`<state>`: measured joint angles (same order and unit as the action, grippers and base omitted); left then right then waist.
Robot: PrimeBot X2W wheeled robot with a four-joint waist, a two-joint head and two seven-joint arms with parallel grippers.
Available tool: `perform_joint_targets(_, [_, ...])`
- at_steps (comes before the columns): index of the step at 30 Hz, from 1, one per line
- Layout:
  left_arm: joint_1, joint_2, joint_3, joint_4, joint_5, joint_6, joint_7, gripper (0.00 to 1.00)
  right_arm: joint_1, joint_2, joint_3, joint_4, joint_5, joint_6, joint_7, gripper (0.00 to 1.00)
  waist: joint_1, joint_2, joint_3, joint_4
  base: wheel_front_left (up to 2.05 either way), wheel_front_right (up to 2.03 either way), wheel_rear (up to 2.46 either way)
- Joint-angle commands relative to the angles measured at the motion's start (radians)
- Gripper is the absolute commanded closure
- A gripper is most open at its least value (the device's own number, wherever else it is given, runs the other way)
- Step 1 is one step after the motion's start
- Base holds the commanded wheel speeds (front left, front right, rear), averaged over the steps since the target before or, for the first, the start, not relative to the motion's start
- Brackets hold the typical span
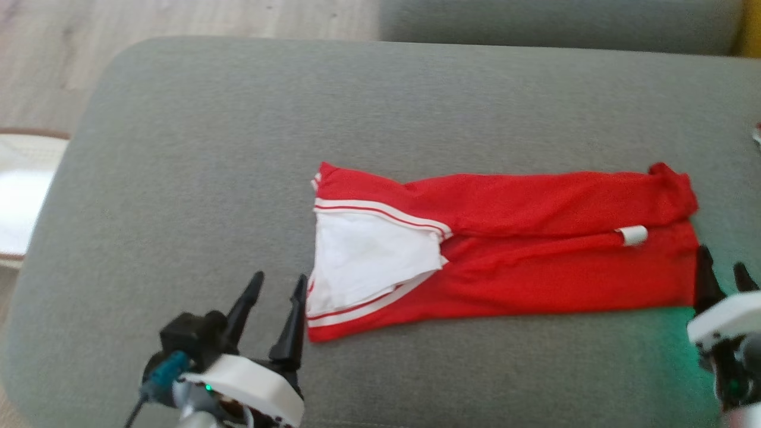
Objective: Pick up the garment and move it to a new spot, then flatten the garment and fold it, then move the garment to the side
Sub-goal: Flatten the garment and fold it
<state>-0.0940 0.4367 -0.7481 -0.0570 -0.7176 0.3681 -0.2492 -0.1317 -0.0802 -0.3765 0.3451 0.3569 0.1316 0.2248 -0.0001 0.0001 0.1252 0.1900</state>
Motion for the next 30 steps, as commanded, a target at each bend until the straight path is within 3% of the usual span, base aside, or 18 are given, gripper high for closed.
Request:
perform_joint_targets(1, [-0.025,-0.004,0.058,-0.017,0.024,-0.017,-0.012,0.00,-0.073,-0.012,0.008,-0.014,-0.014,-0.001,-0.002,0.00,0.0001,-0.0001,-0.006,0.027,0.00,0.00,0.00])
perform_joint_targets(8, [0.006,-0.094,0.096,0.052,0.121,-0.100,-0.012,0.00,-0.206,-0.032,-0.078,0.160,-0.097,-0.001,0.008,0.00,0.0001,-0.0001,0.015,0.084,0.00,0.00,0.00])
perform_joint_targets(14, [0.012,-0.143,0.135,0.083,0.176,-0.140,-0.013,0.00,-0.263,-0.056,-0.145,0.284,-0.207,-0.001,0.008,0.00,0.0001,-0.0001,0.032,0.112,0.00,0.00,0.00])
perform_joint_targets(21, [0.032,-0.185,0.177,0.110,0.217,-0.182,-0.013,0.00,-0.306,-0.062,-0.163,0.387,-0.233,-0.001,-0.013,0.00,0.0001,-0.0001,0.035,0.101,0.00,0.00,0.00])
perform_joint_targets(22, [0.032,-0.189,0.182,0.113,0.222,-0.186,-0.013,0.00,-0.313,-0.063,-0.160,0.400,-0.231,-0.001,-0.015,0.15,0.0001,-0.0001,0.036,0.099,0.00,0.00,0.00])
perform_joint_targets(23, [0.032,-0.194,0.187,0.116,0.227,-0.191,-0.013,0.00,-0.319,-0.063,-0.155,0.412,-0.226,-0.001,-0.014,0.61,0.0001,-0.0001,0.036,0.097,0.00,0.00,0.00])
perform_joint_targets(24, [0.032,-0.198,0.192,0.118,0.231,-0.195,-0.013,0.00,-0.325,-0.063,-0.150,0.424,-0.218,-0.001,-0.012,0.94,0.0001,-0.0001,0.036,0.095,0.00,0.00,0.00])
perform_joint_targets(25, [0.032,-0.201,0.197,0.120,0.235,-0.199,-0.013,0.00,-0.329,-0.064,-0.143,0.435,-0.211,-0.001,-0.009,1.00,0.0001,-0.0001,0.036,0.093,0.00,0.00,0.00])
perform_joint_targets(30, [0.041,-0.214,0.227,0.127,0.250,-0.215,-0.013,0.00,-0.330,-0.089,-0.093,0.449,-0.205,-0.001,-0.049,1.00,0.0001,-0.0001,0.034,0.077,0.00,0.00,0.00])
